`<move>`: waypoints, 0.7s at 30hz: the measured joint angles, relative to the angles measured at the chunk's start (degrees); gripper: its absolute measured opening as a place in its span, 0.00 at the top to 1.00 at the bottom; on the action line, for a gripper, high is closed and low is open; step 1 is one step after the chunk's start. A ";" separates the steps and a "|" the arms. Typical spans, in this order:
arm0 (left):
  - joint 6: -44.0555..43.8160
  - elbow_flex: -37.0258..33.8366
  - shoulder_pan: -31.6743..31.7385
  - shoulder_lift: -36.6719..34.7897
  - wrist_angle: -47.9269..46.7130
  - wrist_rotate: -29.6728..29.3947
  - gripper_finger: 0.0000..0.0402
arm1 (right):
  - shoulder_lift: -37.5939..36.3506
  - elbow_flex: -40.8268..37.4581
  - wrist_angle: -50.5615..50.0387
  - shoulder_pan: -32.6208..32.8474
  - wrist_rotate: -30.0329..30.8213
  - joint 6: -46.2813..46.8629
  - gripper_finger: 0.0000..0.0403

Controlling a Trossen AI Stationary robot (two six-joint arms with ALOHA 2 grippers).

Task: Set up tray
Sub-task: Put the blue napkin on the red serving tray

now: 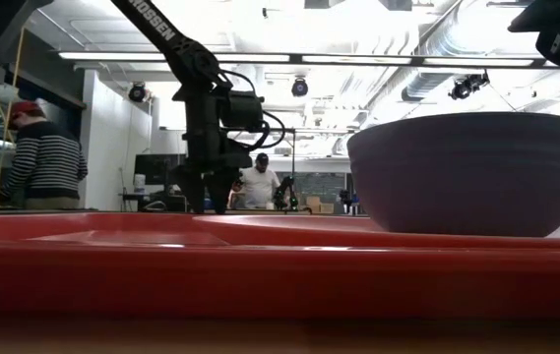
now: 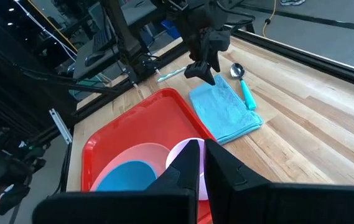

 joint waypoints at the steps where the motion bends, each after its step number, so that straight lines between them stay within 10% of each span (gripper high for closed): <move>1: 0.00 0.00 -0.02 0.00 0.02 0.00 0.19 | 0.00 0.00 0.00 0.00 0.00 0.00 1.00; 21: -0.19 0.17 0.07 4.31 2.32 3.60 0.21 | 0.00 0.00 0.00 0.00 0.94 0.02 1.00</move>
